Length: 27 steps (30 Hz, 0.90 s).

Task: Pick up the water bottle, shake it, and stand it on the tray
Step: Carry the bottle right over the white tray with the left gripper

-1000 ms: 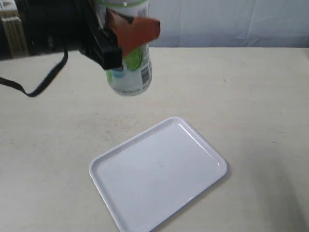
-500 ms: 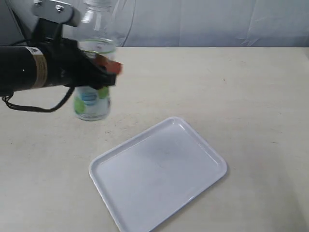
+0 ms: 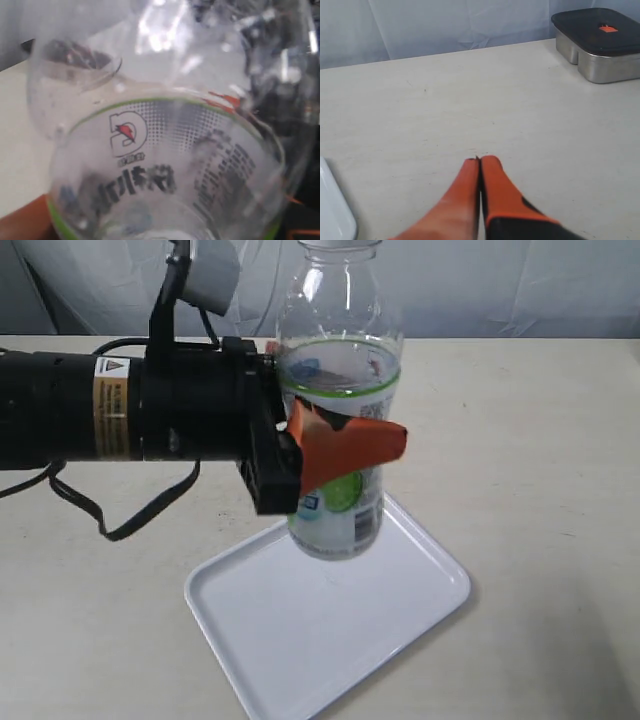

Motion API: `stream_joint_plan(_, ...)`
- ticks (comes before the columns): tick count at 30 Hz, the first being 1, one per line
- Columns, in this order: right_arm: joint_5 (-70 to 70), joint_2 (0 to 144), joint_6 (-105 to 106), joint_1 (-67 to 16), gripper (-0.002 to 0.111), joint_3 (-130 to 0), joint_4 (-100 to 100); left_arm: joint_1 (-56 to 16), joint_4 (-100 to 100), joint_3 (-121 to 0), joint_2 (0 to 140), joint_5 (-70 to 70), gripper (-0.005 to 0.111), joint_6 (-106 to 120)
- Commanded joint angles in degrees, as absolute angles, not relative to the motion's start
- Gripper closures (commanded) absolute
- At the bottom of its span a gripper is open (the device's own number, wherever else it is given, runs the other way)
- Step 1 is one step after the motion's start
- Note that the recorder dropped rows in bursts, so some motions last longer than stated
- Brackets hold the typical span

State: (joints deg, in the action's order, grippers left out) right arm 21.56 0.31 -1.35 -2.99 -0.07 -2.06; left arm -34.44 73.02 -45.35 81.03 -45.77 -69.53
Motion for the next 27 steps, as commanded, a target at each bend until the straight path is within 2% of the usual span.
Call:
stream_joint_plan(1, 20.9, 0.0, -1.3, -2.8, 0.106, 0.0, -2.1, -33.0, 58.8, -45.6, 80.9, -19.5, 0.106, -68.1)
stream_joint_plan(3, 20.9, 0.0, -1.3, -2.8, 0.106, 0.0, -2.1, -33.0, 50.4, -45.6, 80.9, -11.8, 0.106, -63.8)
stream_joint_plan(5, 20.9, 0.0, -1.3, -2.8, 0.106, 0.0, -2.1, -33.3, 49.4, -45.6, 80.9, -13.7, 0.106, -61.3)
stream_joint_plan(7, 20.9, 0.0, -1.3, -2.8, 0.106, 0.0, -2.1, -34.4, 50.4, -45.1, 80.9, -22.5, 0.106, -62.2)
stream_joint_plan(8, 20.9, 0.0, -1.3, -2.8, 0.106, 0.0, -2.1, -36.2, 54.2, -44.9, 80.9, -31.9, 0.106, -63.0)
stream_joint_plan(10, 20.9, 0.0, -1.3, -2.8, 0.106, 0.0, -2.1, -38.7, 62.5, -44.9, 80.9, -41.3, 0.106, -61.5)
stream_joint_plan(11, 20.9, 0.0, -1.3, -2.8, 0.106, 0.0, -2.1, -38.9, 64.0, -44.9, 80.9, -41.1, 0.106, -60.5)
stream_joint_plan(12, 20.9, 0.0, -1.3, -2.8, 0.106, 0.0, -2.1, -38.9, 64.7, -44.9, 80.9, -35.8, 0.106, -59.9)
stream_joint_plan(15, 20.9, 0.0, -1.3, -2.8, 0.106, 0.0, -2.1, -38.8, 52.9, -44.9, 80.9, -8.2, 0.106, -57.2)
stream_joint_plan(17, 20.8, 0.0, -1.3, -2.8, 0.106, 0.0, -2.1, -38.8, 51.0, -44.9, 80.9, -6.7, 0.106, -55.0)
stream_joint_plan(18, 20.8, 0.0, -1.3, -2.8, 0.106, 0.0, -2.1, -38.9, 51.1, -44.7, 80.9, -10.4, 0.106, -55.0)
stream_joint_plan(20, 20.8, 0.0, -1.3, -2.8, 0.106, 0.0, -2.1, -38.9, 48.7, -43.6, 80.9, -26.3, 0.106, -50.7)
stream_joint_plan(21, 20.8, 0.0, -1.3, -2.8, 0.106, 0.0, -2.1, -38.9, 42.0, -41.8, 80.9, -36.9, 0.106, -42.3)
stream_joint_plan(22, 20.8, 0.0, -1.3, -2.8, 0.106, 0.0, -2.1, -38.9, 34.9, -39.9, 80.9, -41.4, 0.106, -37.3)
stream_joint_plan(26, 20.8, 0.0, -1.3, -2.8, 0.106, 0.0, -2.1, -38.9, 26.8, -34.4, 81.1, -43.3, 0.106, -27.4)
stream_joint_plan(27, 20.8, 0.0, -1.3, -2.8, 0.106, 0.0, -2.1, -38.9, 25.8, -31.2, 81.9, -48.4, 0.106, -24.0)
